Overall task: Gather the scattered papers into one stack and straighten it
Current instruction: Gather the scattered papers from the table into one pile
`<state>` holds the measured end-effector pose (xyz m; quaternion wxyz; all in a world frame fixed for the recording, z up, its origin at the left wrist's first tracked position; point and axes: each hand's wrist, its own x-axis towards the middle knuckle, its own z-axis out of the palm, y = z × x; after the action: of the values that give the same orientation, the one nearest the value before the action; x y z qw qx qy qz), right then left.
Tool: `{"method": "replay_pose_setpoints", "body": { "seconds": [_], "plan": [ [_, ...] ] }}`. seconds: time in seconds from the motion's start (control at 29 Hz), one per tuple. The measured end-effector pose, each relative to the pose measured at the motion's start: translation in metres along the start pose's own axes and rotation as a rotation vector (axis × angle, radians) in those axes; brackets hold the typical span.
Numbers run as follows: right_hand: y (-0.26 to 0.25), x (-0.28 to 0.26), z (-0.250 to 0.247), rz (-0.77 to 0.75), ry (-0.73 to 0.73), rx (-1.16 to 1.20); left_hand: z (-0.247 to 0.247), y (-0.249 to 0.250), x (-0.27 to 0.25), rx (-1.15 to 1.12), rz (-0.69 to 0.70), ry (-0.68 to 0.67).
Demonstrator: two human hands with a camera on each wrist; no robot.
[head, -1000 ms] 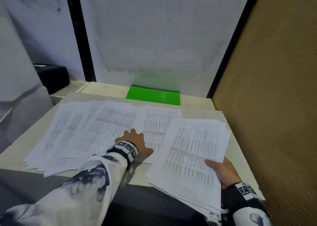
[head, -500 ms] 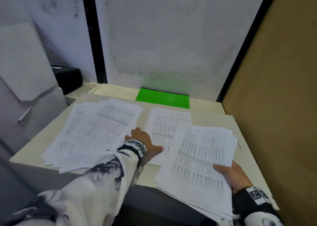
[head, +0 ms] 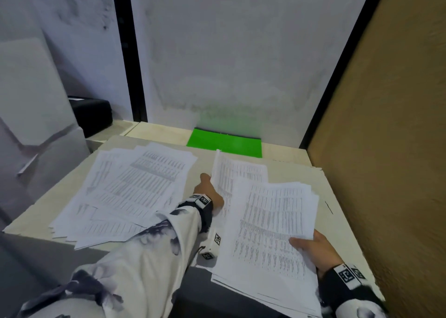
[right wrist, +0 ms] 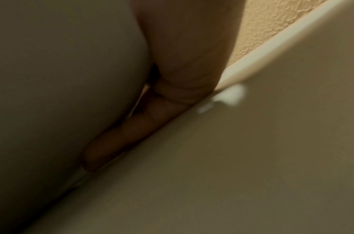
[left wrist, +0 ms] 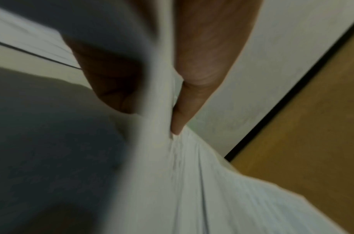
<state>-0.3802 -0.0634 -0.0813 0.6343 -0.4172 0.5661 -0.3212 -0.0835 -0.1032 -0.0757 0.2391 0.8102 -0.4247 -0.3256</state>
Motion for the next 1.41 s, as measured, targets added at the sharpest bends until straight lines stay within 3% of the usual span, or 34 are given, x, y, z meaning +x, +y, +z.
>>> {"method": "replay_pose_setpoints", "body": {
  "seconds": [0.17, 0.24, 0.31, 0.38, 0.48, 0.59, 0.72, 0.9, 0.96, 1.07, 1.17, 1.27, 1.41],
  "plan": [
    [-0.003, -0.003, -0.003, 0.013, -0.004, 0.021, -0.075, 0.023, -0.019, -0.19, 0.315, 0.225],
    [-0.003, 0.0, -0.005, 0.02, -0.005, 0.041, -0.112, 0.033, -0.028, -0.356, 0.456, 0.249],
    [-0.004, 0.003, -0.004, 0.03, -0.002, 0.057, -0.139, 0.041, -0.033, -0.603, 0.582, 0.162],
    [-0.004, 0.005, 0.001, 0.036, -0.014, 0.075, -0.146, 0.045, -0.037, -0.868, 0.621, -0.005],
    [-0.001, 0.007, 0.017, 0.069, -0.023, 0.104, -0.123, 0.038, -0.046, -0.797, 0.527, -0.083],
    [0.004, 0.008, 0.034, 0.111, 0.021, 0.184, -0.066, 0.002, -0.047, -0.425, 0.45, -0.149],
    [0.001, 0.005, 0.046, 0.191, -0.064, 0.419, -0.014, -0.045, -0.056, 0.129, 0.299, -0.281],
    [0.006, 0.014, 0.05, 0.06, -0.025, 0.196, -0.025, -0.044, -0.053, 0.179, 0.2, -0.37],
    [0.006, 0.015, 0.053, 0.006, -0.054, 0.172, -0.055, -0.043, -0.037, 0.161, 0.174, -0.327],
    [0.008, 0.021, 0.056, -0.028, -0.074, 0.202, -0.114, -0.068, -0.006, 0.253, 0.104, -0.082],
    [0.014, 0.031, 0.063, -0.023, -0.064, 0.243, -0.167, -0.112, 0.021, 0.443, -0.132, 0.127],
    [0.014, 0.041, 0.073, -0.022, -0.057, 0.255, -0.189, -0.16, 0.032, 0.487, -0.342, 0.186],
    [0.011, 0.053, 0.089, -0.015, -0.075, 0.236, -0.185, -0.185, 0.028, 0.452, -0.414, 0.252]
  ]
}}
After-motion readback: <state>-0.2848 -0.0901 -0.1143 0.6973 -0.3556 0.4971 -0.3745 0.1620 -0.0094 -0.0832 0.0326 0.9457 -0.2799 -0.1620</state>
